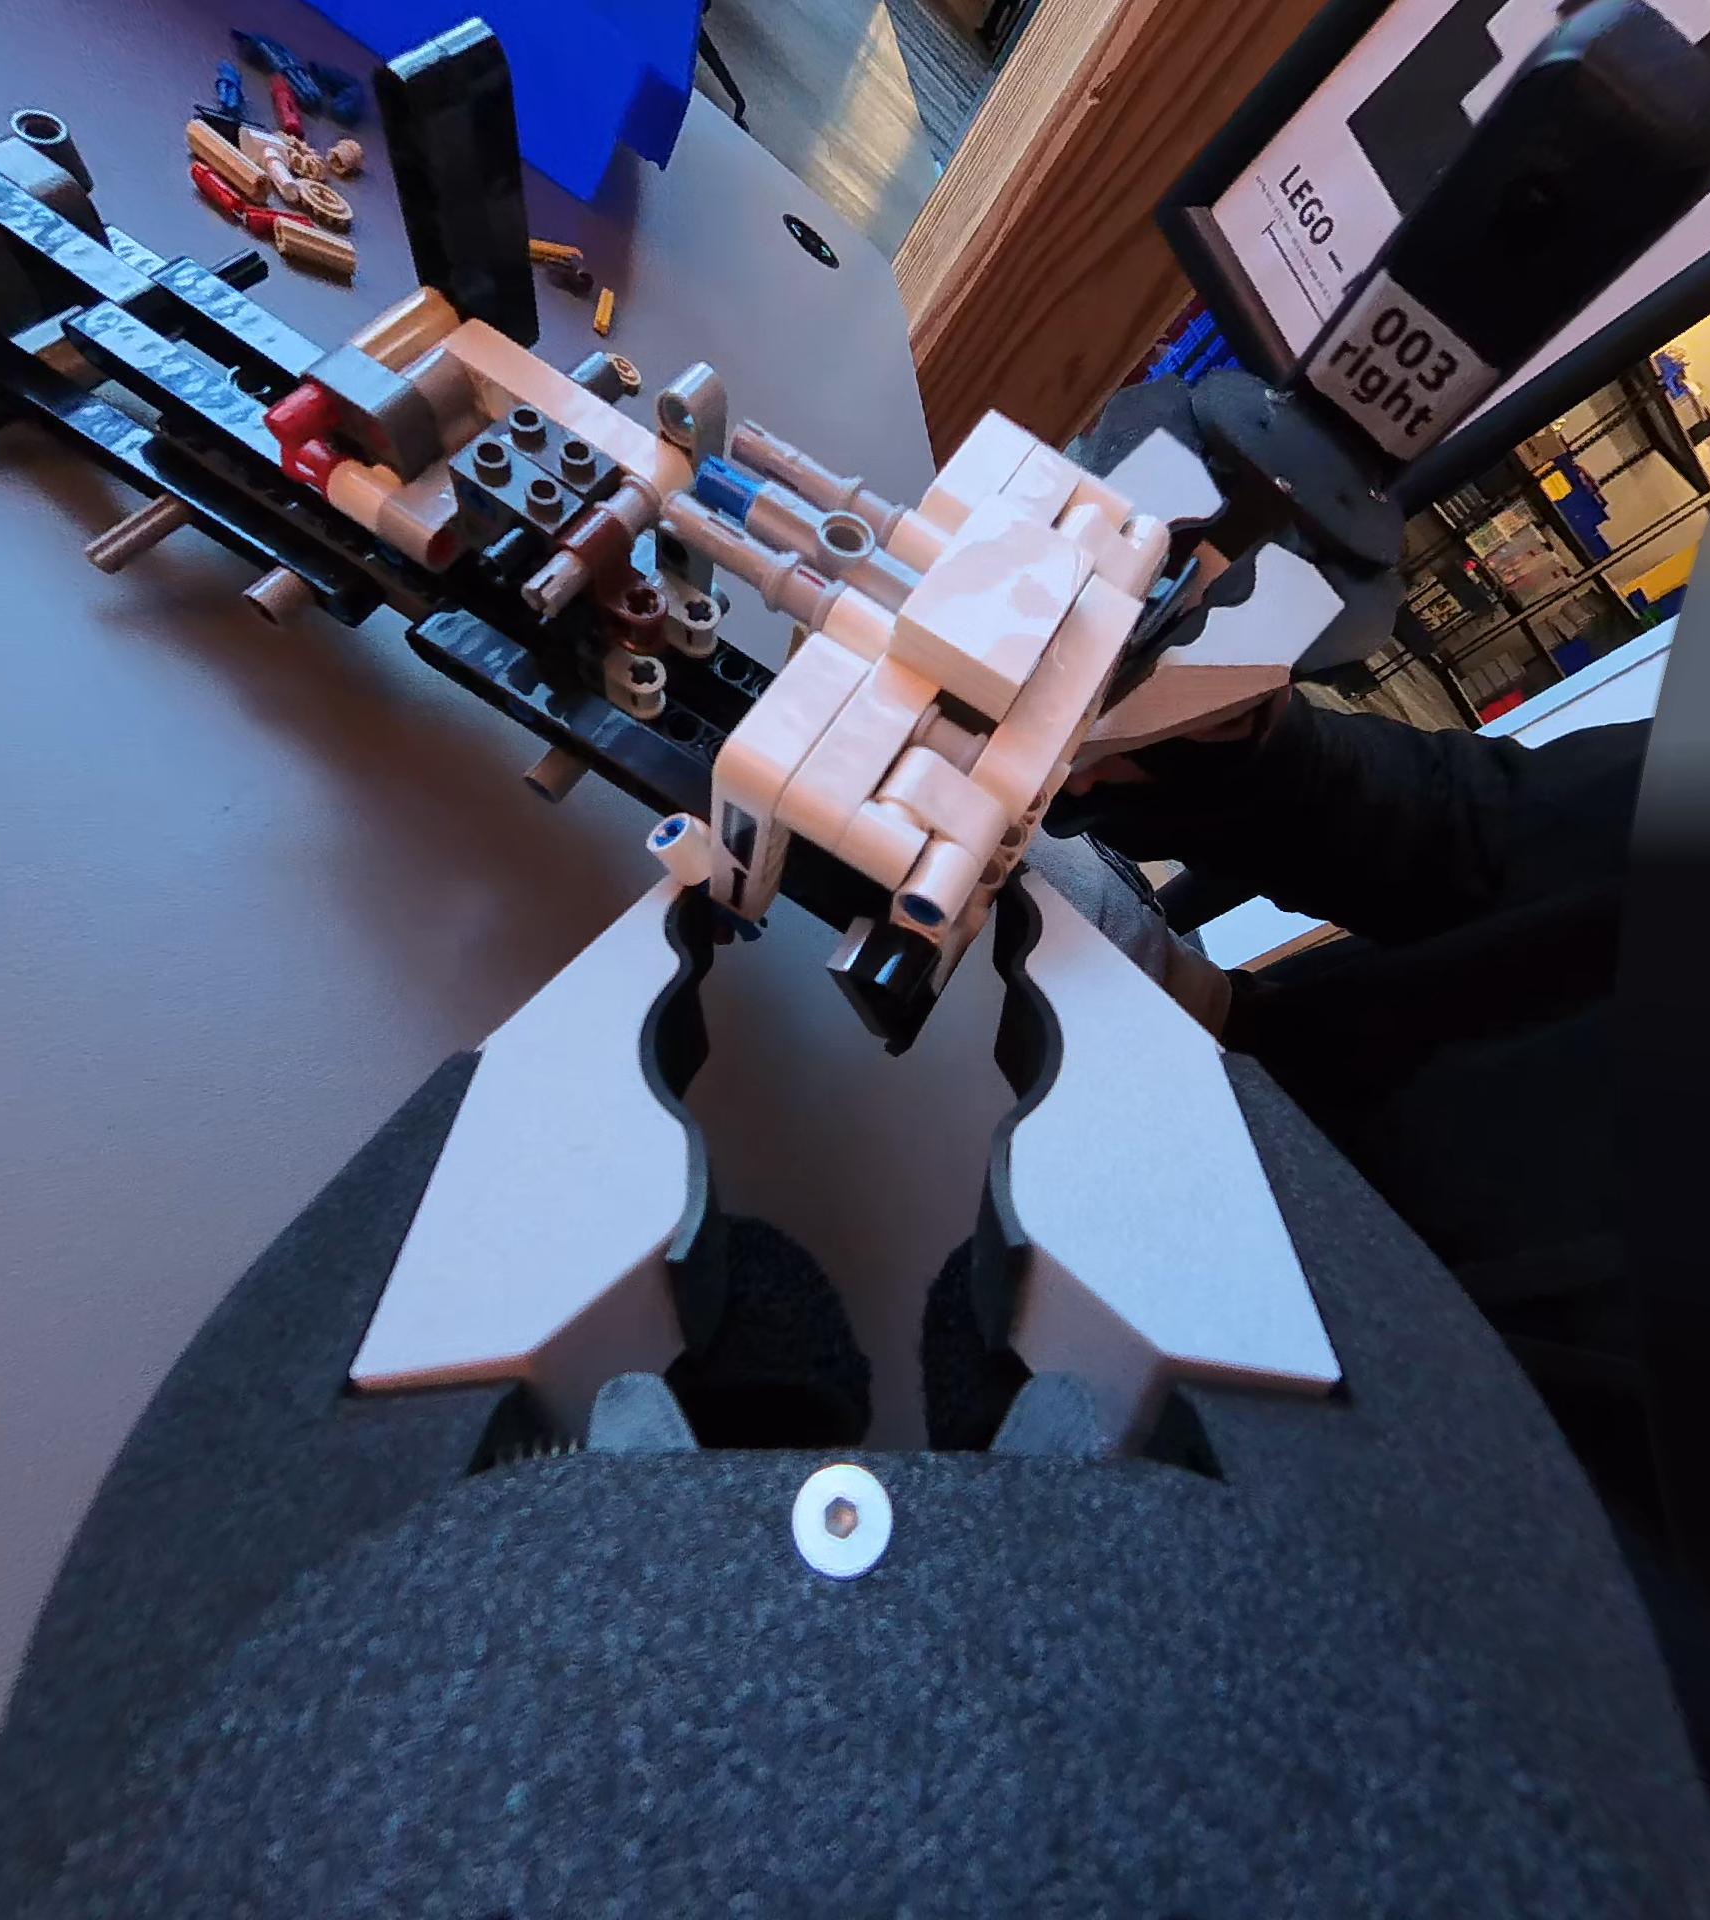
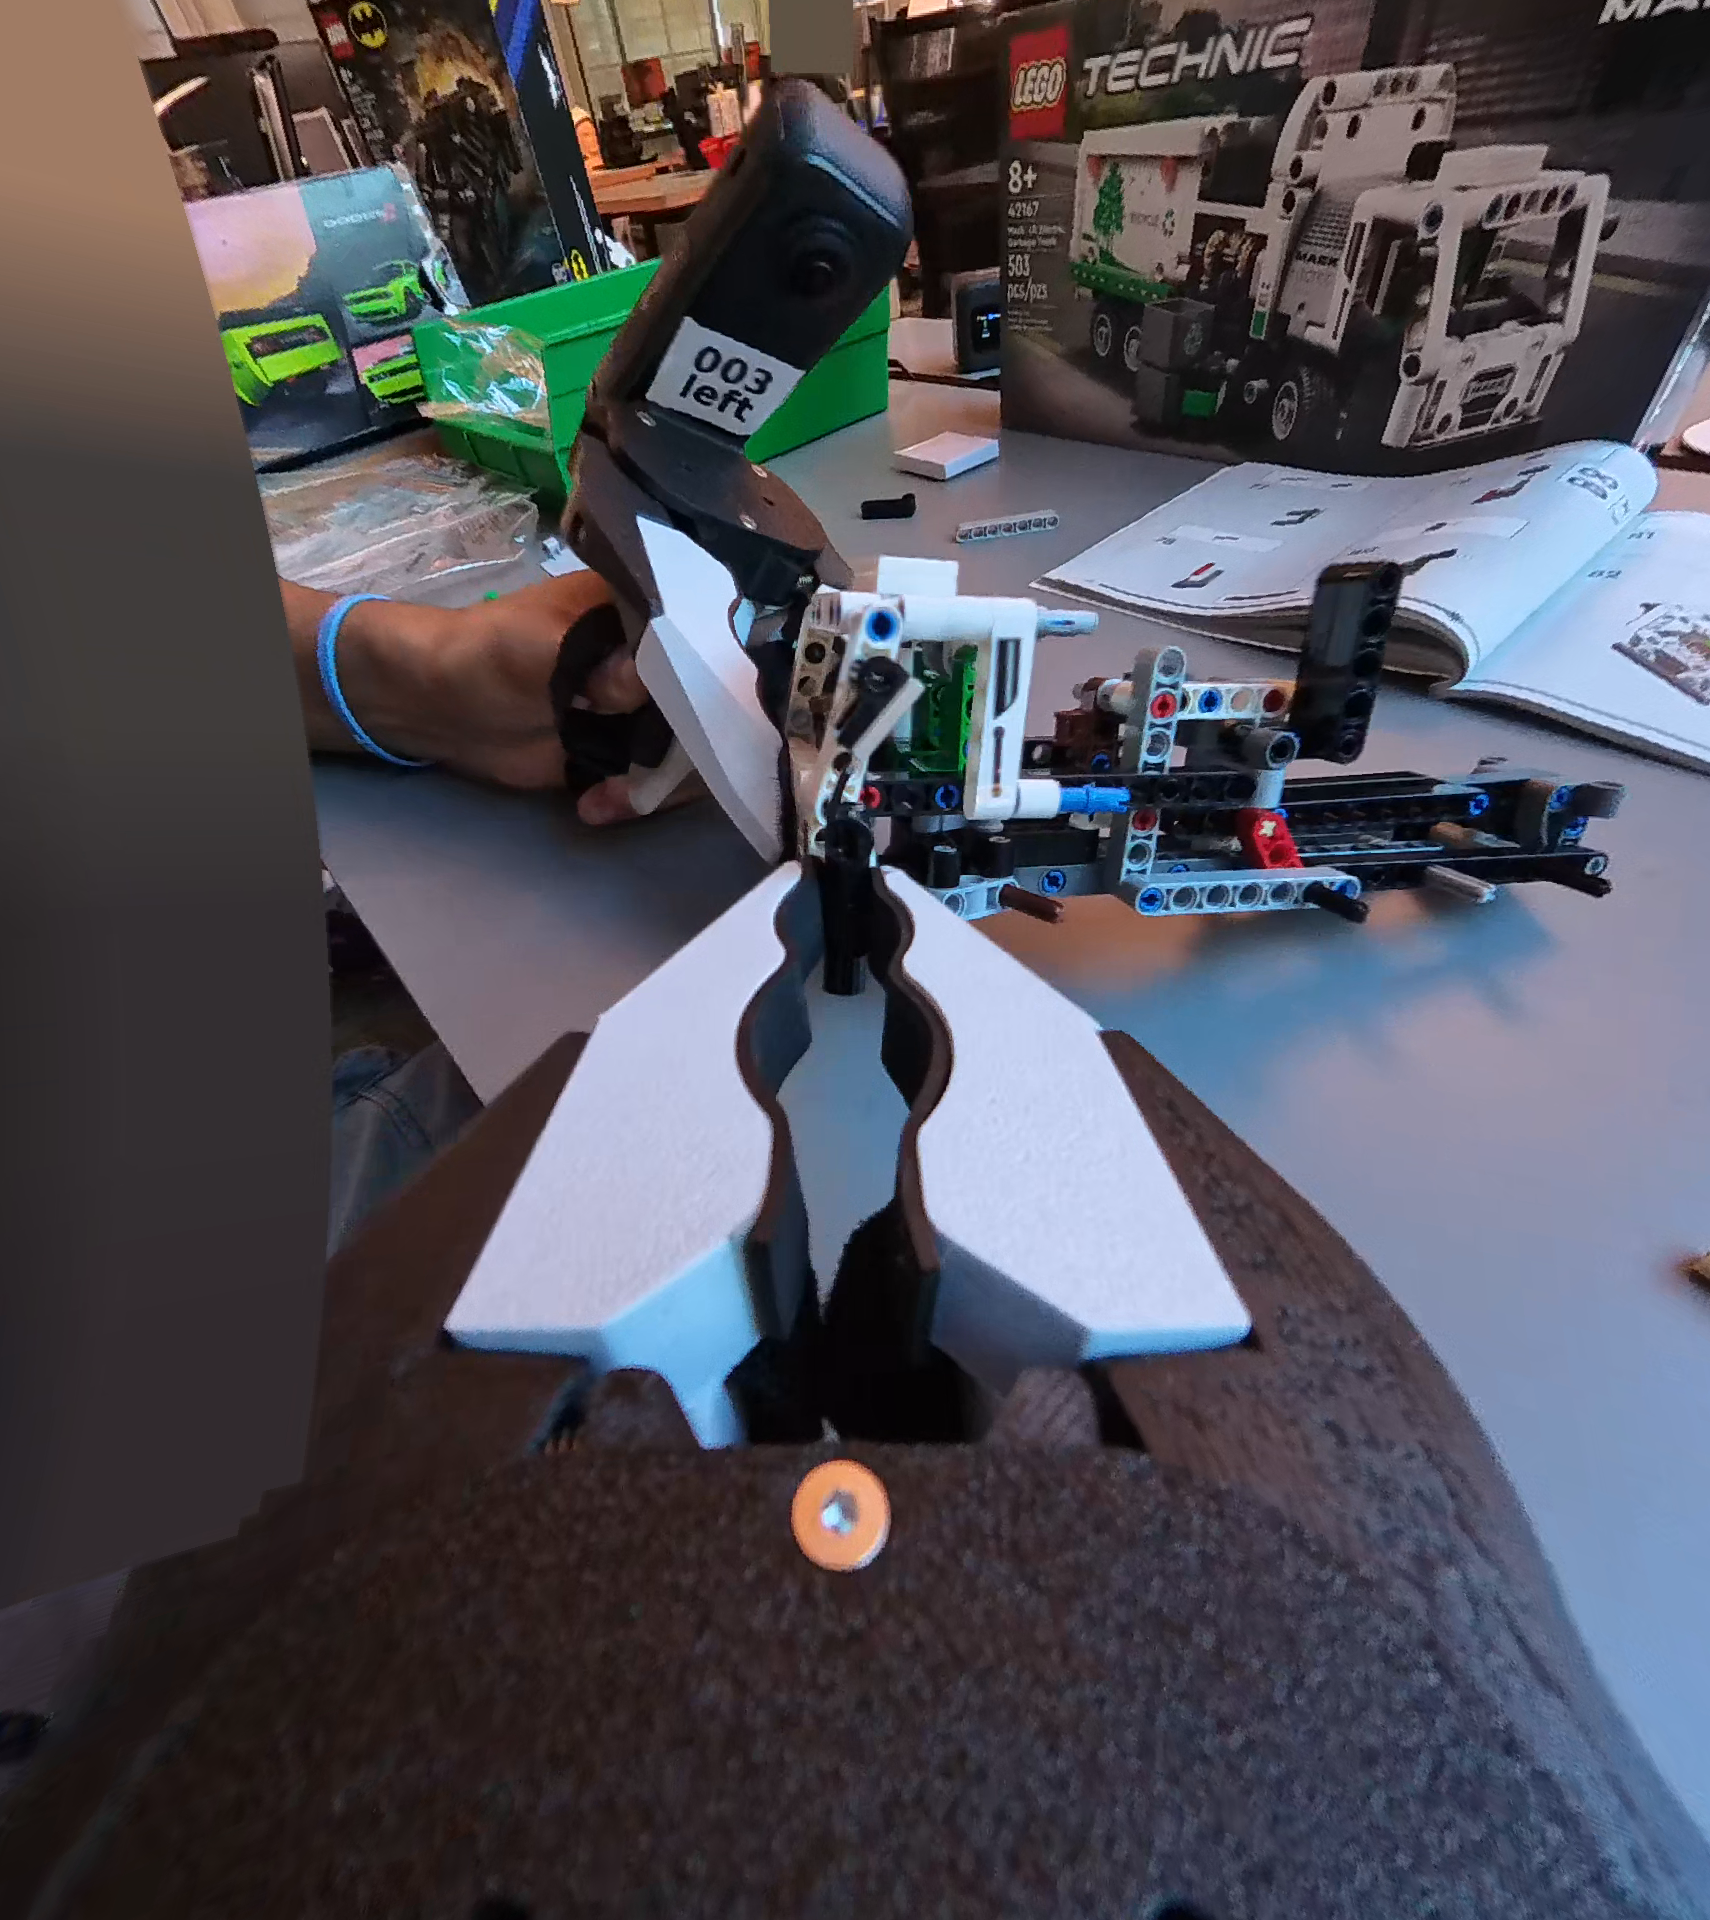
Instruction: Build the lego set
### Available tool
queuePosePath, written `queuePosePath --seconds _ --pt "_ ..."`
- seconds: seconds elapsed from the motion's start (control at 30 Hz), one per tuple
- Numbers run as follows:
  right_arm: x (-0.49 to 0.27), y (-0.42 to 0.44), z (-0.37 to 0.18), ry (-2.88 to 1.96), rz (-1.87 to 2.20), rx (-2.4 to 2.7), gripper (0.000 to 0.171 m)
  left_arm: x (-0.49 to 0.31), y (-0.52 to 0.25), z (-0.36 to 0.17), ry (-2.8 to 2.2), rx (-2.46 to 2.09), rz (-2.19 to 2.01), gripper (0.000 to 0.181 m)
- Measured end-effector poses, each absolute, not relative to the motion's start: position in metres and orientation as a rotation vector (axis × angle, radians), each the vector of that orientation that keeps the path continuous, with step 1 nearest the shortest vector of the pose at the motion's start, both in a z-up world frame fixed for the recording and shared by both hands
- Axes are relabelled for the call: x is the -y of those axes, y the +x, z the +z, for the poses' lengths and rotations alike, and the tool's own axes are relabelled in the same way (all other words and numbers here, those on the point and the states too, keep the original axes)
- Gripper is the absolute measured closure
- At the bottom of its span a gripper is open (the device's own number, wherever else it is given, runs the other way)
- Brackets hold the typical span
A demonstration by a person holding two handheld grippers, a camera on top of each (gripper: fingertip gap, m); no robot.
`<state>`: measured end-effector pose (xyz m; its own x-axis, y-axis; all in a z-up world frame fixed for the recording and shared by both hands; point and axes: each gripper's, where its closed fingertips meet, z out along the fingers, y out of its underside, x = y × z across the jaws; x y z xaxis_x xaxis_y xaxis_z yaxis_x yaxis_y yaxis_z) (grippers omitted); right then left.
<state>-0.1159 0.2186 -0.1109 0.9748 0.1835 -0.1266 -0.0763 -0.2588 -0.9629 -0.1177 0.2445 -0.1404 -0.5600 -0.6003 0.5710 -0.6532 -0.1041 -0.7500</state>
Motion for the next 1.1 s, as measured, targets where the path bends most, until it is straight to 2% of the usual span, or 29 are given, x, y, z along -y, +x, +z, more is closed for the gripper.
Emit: queuePosePath --seconds 0.67,0.9,1.1 --pt "-0.22 -0.118 -0.113 -1.828 0.138 0.137 0.165 -0.245 -0.117 -0.14 1.485 2.061 1.801 0.128" --pt "-0.218 -0.119 -0.117 -1.844 0.295 0.09 0.164 -0.243 -0.117 -0.142 1.498 2.081 1.792 0.128" --pt "-0.212 -0.127 -0.115 -1.816 0.682 0.057 0.164 -0.237 -0.123 -0.141 1.411 2.096 1.779 0.128"
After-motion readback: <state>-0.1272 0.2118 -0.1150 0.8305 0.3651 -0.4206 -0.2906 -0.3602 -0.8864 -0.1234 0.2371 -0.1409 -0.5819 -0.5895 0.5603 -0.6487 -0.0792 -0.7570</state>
